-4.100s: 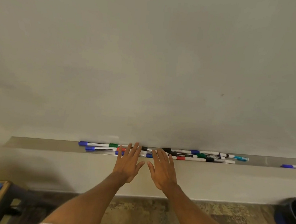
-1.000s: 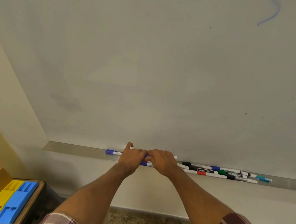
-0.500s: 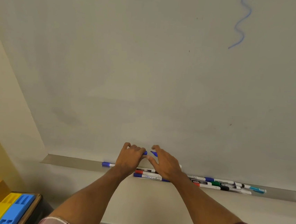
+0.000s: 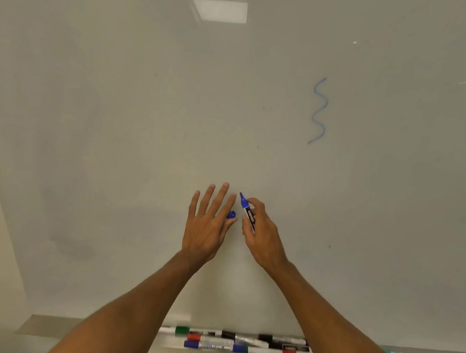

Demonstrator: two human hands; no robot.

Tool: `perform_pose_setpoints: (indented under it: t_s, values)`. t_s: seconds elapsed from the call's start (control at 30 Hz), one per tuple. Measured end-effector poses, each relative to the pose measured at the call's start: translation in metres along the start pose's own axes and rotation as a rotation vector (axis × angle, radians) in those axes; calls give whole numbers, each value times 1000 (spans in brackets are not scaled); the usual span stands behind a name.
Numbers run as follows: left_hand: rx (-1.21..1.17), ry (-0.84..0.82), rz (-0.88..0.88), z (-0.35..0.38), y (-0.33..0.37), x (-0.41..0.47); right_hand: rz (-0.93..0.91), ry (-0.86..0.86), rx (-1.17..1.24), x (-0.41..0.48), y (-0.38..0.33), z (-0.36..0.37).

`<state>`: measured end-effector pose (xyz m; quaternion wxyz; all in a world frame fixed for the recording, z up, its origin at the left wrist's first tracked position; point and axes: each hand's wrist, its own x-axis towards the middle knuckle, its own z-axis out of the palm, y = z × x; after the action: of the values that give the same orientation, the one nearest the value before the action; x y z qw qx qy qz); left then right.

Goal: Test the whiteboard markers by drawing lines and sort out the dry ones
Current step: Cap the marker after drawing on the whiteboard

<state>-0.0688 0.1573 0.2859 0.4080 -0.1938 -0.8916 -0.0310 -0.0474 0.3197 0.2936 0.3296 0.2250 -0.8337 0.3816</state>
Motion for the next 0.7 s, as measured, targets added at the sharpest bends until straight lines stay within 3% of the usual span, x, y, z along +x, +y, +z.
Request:
perform_pose_setpoints:
  t_s: [0.13, 0.33, 0.57, 0.7]
  values:
    - [10, 124, 31, -24, 4, 61, -128, 145, 52, 47, -13, -38]
    - [41, 249, 92, -56, 10, 139, -378, 284, -108, 99, -17, -86]
    - [22, 357, 127, -76, 6, 201, -467, 459, -285, 140, -16, -118]
    - [8, 381, 122, -66, 1, 212, -434, 591, -101, 155, -26, -129]
